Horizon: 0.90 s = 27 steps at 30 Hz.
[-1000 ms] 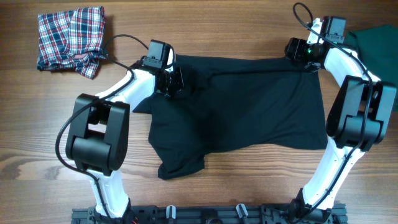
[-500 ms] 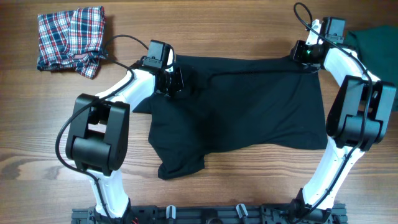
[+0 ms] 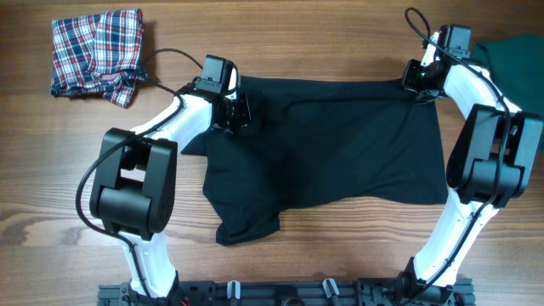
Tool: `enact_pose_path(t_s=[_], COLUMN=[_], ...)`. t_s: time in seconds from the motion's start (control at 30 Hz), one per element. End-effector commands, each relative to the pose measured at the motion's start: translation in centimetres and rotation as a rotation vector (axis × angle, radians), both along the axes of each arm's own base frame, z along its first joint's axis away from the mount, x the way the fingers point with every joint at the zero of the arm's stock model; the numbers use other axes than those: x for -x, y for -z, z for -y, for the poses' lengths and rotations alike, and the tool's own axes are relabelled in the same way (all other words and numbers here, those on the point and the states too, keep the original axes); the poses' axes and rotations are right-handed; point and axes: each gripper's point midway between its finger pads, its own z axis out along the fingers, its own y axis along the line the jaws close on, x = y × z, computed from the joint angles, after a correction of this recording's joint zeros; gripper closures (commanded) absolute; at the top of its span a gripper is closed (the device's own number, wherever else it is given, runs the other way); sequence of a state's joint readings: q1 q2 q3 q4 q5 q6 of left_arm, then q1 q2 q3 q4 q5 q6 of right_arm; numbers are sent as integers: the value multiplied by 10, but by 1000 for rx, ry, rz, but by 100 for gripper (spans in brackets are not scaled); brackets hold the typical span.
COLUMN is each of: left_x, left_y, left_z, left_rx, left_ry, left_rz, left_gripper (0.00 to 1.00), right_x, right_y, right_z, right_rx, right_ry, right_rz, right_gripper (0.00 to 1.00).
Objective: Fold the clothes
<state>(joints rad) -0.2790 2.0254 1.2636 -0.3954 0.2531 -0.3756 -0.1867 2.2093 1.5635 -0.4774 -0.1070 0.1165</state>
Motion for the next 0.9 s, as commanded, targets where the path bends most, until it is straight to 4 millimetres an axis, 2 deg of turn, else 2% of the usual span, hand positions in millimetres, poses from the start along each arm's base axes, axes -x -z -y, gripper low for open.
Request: enact_pose_path(t_s=[0.0,0.23,0.33,0.47,0.6,0.87], left_x=[1,-1,1,0,0,7], left_y=[-2,-20,-19,-19,-20,-39], left_z=[0,1,0,0,0,-1], left_rx=[8,7,5,6,6,8], left_ry=[7,30,30,30,30,30], left_rz=[-8,33,27,27,28,33], left_gripper=[96,96,96,96,96,96], right_x=[2,12,10,5,7,27], right_y=[-21,-21,-32,-60,-73,-66], right_z=[5,4,8,11,11,6], right_rx=[17,2,23,45,45,-4], right_ry=[29,55,63,70,76,139], right_rz=[7,-30,-8,50,68,-18], right_gripper=[96,96,96,96,96,96])
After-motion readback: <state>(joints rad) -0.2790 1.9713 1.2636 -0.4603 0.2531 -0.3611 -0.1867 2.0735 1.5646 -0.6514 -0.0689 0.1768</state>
